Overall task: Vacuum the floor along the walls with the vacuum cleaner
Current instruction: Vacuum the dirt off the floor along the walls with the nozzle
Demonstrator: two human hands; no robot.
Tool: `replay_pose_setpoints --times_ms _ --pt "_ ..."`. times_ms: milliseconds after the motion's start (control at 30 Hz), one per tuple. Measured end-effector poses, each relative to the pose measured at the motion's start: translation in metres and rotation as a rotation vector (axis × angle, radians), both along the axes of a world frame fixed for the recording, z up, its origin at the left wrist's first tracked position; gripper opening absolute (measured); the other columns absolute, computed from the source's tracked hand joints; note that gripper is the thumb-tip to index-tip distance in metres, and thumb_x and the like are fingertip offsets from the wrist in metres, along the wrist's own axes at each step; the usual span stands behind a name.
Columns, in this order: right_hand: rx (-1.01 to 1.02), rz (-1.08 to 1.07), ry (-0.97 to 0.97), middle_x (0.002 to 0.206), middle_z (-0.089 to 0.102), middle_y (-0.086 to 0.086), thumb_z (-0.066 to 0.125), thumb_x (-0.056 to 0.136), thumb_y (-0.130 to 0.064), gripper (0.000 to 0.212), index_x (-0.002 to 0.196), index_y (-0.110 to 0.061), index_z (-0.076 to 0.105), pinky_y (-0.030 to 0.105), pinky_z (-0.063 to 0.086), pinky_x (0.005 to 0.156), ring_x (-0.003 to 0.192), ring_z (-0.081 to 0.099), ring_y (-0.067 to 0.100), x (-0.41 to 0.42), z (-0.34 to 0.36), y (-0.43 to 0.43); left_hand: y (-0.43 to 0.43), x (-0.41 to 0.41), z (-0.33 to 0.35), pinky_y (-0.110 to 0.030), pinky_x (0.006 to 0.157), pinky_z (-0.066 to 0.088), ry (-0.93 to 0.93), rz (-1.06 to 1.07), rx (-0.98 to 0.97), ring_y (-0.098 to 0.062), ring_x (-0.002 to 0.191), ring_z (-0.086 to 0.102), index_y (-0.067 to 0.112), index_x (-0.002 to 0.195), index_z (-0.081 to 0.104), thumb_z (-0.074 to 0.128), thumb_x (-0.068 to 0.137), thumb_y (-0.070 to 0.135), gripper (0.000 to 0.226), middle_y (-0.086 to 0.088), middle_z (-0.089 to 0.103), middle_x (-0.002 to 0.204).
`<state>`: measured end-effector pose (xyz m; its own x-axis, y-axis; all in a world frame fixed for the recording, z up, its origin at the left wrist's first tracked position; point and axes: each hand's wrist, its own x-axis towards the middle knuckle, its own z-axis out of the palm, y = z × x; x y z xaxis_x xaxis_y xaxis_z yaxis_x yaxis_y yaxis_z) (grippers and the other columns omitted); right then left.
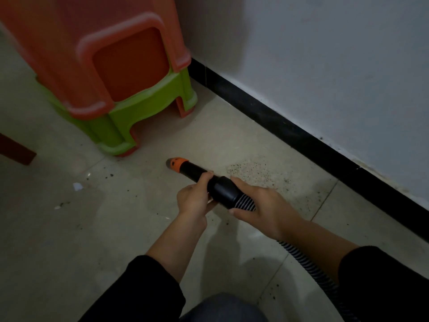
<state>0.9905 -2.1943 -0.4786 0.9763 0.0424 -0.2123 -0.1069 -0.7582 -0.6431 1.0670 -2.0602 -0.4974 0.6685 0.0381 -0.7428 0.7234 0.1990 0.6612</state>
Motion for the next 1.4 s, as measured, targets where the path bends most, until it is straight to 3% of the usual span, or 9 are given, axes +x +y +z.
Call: replay_pose_setpoints --times_ms 367,500,733,933,1200,1400 --pt "-0.027 0.099 -0.023 0.115 0.063 0.000 0.062 0.092 -0.036 0.072 0.151 -0.036 0.021 0.035 0.051 0.078 0.091 0.060 0.017 0.006 0.000 0.035 0.045 -0.003 0.000 -0.032 0.066 0.059 0.003 0.039 -0.008 -0.027 0.092 0.069 0.007 0.093 0.061 0.073 0.086 0.024 0.022 -0.013 0.068 0.097" --pt "-0.055 0.116 -0.002 0.115 0.062 0.002 0.060 0.093 -0.039 0.072 0.152 -0.033 0.020 0.031 0.048 0.076 0.089 0.057 0.016 -0.001 -0.003 0.030 0.045 -0.011 -0.001 -0.030 0.063 0.059 0.022 0.019 -0.035 -0.026 0.093 0.069 0.006 0.096 0.061 0.072 0.087 0.024 0.023 -0.014 0.069 0.099" --pt "-0.094 0.052 0.041 0.121 0.059 0.004 0.059 0.092 -0.043 0.077 0.154 -0.033 0.014 0.034 0.049 0.085 0.100 0.057 0.019 -0.033 0.011 0.016 0.024 -0.032 0.015 -0.031 0.063 0.058 0.101 -0.016 -0.018 -0.026 0.092 0.068 0.006 0.093 0.060 0.071 0.087 0.023 0.021 -0.015 0.068 0.101" --pt "-0.154 0.088 0.076 0.119 0.058 0.006 0.054 0.094 -0.046 0.077 0.154 -0.031 0.009 0.028 0.042 0.072 0.096 0.058 0.020 -0.050 0.018 0.002 0.007 -0.049 0.023 -0.033 0.067 0.058 0.136 -0.037 0.010 -0.025 0.091 0.068 0.004 0.097 0.060 0.069 0.089 0.022 0.022 -0.016 0.068 0.103" --pt "-0.141 0.051 0.054 0.121 0.058 0.003 0.056 0.093 -0.046 0.076 0.154 -0.033 0.012 0.035 0.049 0.085 0.101 0.058 0.019 -0.069 -0.007 -0.010 -0.001 -0.062 -0.003 -0.036 0.070 0.059 0.094 -0.097 0.013 -0.027 0.093 0.069 -0.002 0.115 0.058 0.069 0.086 0.022 0.039 -0.017 0.069 0.105" --pt "-0.152 0.020 0.051 0.124 0.056 0.002 0.055 0.094 -0.046 0.075 0.154 -0.034 0.010 0.028 0.045 0.084 0.101 0.055 0.017 -0.092 0.003 -0.013 -0.008 -0.081 0.000 -0.034 0.065 0.059 0.085 -0.131 -0.031 -0.026 0.090 0.069 -0.002 0.113 0.059 0.070 0.085 0.023 0.039 -0.017 0.069 0.103"
